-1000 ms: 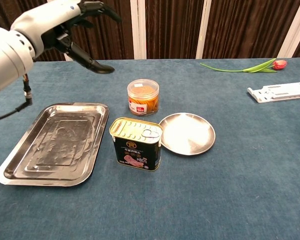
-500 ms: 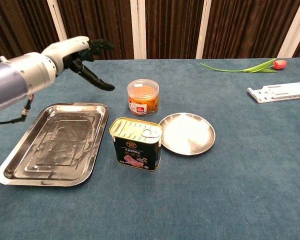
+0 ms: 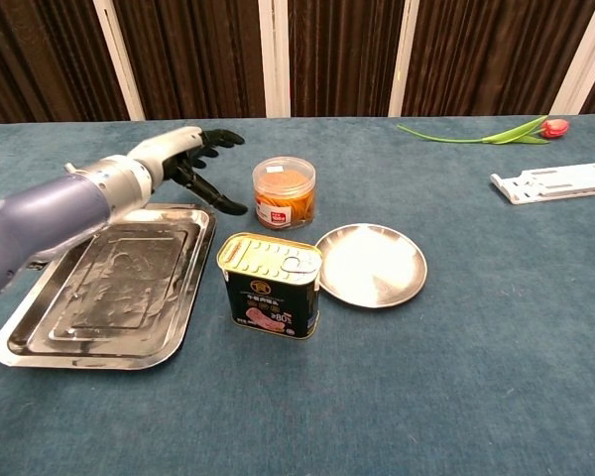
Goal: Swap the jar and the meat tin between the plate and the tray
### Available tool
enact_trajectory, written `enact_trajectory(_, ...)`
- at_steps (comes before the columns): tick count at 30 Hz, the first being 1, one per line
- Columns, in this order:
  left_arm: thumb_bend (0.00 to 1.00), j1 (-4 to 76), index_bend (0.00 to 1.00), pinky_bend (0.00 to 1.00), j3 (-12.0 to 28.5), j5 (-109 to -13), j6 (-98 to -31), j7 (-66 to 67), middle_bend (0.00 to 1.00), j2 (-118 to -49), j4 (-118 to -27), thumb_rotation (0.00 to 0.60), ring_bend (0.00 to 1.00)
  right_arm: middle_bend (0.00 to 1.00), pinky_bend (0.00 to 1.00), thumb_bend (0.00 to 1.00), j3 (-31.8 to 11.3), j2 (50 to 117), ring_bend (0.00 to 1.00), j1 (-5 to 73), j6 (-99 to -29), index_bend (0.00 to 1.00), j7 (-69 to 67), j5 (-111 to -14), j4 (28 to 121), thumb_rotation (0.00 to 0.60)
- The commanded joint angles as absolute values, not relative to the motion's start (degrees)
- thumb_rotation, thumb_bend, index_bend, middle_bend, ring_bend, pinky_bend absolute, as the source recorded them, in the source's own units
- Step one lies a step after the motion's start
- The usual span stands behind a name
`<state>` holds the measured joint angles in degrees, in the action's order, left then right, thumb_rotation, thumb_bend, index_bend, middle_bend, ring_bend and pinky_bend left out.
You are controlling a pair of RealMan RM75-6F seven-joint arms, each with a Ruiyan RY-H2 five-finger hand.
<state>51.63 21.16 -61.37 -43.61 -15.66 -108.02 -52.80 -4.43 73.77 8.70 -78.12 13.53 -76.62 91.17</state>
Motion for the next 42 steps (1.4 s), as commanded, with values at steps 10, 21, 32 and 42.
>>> enact_trajectory(10,0.00,55.2,0.11,0.00,20.8,-67.5,-40.9,-26.2,0.00,-113.4,-45.6,0.600,0.00,0.00,0.00,0.02,-4.8,73.8,0.00,8.8,-77.4,0.00,12.2,-76.2,90.3,0.600)
enact_trajectory(21,0.33,57.6,0.23,0.11,21.7,-68.1,-42.0,-27.5,0.25,-117.5,-37.1,0.600,0.08,0.00,0.00,0.02,-4.8,74.2,0.00,9.1,-76.6,0.00,11.4,-76.0,89.8,0.600)
enact_trajectory(32,0.44,60.3,0.29,0.12,21.5,-70.2,-42.6,-30.0,0.31,-119.3,-30.6,0.600,0.10,0.00,0.00,0.02,-4.7,74.3,0.00,9.1,-76.5,0.00,11.3,-76.1,90.1,0.600)
enact_trajectory(42,0.45,56.6,0.30,0.12,19.9,-73.8,-49.5,-35.2,0.32,-113.0,-36.9,0.600,0.10,0.00,0.00,0.02,-4.6,74.4,0.00,9.1,-76.4,0.00,11.5,-76.2,90.3,0.600)
